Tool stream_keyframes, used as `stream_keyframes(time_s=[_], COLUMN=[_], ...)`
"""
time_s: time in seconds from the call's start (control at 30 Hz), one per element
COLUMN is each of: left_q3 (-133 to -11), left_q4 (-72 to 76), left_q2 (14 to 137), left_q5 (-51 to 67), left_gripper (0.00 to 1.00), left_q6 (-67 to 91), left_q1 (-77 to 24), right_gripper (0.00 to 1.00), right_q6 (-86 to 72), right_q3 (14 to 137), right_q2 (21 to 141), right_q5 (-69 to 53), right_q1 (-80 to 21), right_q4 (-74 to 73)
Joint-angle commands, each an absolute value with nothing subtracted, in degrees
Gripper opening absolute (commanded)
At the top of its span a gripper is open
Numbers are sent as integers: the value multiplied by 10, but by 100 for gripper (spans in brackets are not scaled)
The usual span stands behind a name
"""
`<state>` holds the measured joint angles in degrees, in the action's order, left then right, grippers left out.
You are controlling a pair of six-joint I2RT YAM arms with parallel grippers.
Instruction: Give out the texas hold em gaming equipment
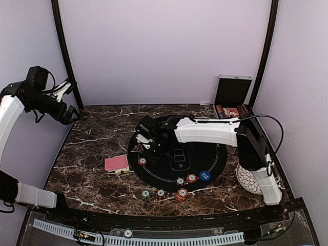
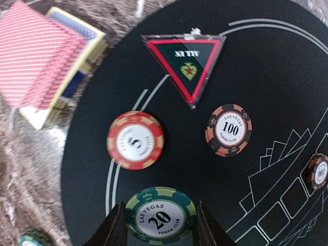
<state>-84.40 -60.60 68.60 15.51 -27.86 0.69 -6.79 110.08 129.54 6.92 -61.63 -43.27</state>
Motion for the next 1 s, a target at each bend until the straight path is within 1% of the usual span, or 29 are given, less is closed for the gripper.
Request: stream_keyframes(time_s=[0.0,0.2,0.33,0.37,0.4,0.43,0.47,0.53,0.6,0.8,0.87,0.97], left_q3=[-836,-832,-832,-832,-832,-832,-831,-831,-830,-829,-828,-822], left_q4=[-620,-617,-617,-617,-617,-616,-616,-616,-616,-617,-617,-617], left_q2=[671,670,671,671,671,671,670,670,670,668,667,666], left_q5=[155,155,157,157,157,157,156,156,157,156,158,163], left_gripper=[99,99,99,99,99,99,99,99,99,99,99,99], left_q6=[-282,-282,-282,-283,-283,-283,-283,-283,-283,-284,-286,-290], left_q1=[4,4,4,4,4,4,4,4,4,4,4,4], right_gripper=[17,17,20,23,30,41,47,54,56,56,59,67], right_q6=[-84,-83,-81,-81,-81,-81,-80,-80,-81,-88,-87,-81], right_q3=[1127,1132,1133,1133,1132,1132,1130,1128,1127,1097,1077,1043], right_q2=[1330,1355,1367,1369,1370,1370,1369,1364,1354,1284,1256,1223], right_q5=[68,73,85,86,86,87,88,91,97,84,71,52], right_q1=[-608,-603,-601,-601,-600,-600,-600,-600,-600,-605,-616,-644], right_q4=[-420,-415,-416,-418,-419,-421,-421,-420,-422,-410,-405,-400])
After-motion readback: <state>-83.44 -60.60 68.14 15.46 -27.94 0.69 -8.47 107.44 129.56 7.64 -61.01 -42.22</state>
